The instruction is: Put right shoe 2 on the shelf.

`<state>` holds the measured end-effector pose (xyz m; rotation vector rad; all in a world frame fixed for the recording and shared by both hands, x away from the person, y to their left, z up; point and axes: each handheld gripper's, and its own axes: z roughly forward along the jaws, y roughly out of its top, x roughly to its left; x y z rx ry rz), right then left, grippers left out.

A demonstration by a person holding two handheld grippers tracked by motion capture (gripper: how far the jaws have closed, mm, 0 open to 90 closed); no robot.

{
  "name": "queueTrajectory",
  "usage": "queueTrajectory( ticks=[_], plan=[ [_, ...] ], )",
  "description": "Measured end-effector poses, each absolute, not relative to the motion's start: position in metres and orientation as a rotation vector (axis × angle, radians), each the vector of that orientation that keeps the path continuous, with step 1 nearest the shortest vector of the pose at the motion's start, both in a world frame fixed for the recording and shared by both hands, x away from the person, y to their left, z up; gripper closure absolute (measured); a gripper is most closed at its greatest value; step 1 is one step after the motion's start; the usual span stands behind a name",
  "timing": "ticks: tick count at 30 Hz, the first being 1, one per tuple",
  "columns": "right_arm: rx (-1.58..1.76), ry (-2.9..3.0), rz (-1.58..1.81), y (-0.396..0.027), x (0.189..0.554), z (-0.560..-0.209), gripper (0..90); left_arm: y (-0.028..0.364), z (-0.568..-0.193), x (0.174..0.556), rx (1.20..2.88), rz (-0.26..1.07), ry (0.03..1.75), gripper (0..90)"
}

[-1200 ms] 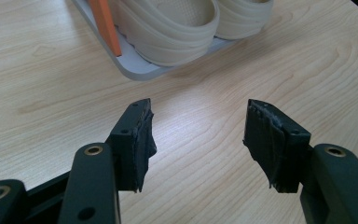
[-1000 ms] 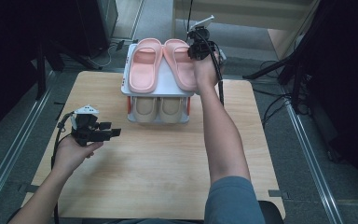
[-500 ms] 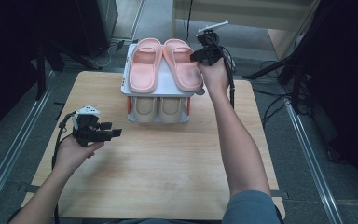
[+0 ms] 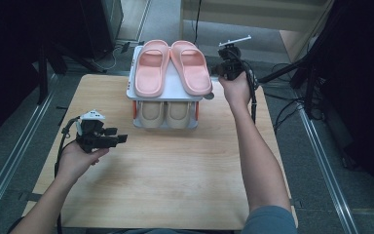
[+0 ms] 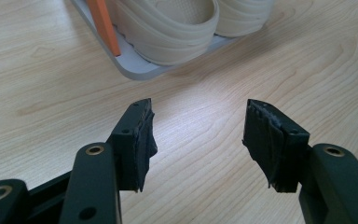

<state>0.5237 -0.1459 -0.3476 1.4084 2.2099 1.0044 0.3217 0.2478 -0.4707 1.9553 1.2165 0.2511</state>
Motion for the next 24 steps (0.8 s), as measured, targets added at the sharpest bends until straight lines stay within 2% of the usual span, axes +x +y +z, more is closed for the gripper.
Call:
queueTrajectory(
  ticks=[24],
  plan=[
    [1.291,2.296,1.079,-0.114,0.502,-0.353,88.8,0.246,-0.471,0.323,1.957,0.243,1.214,42.7]
  ],
)
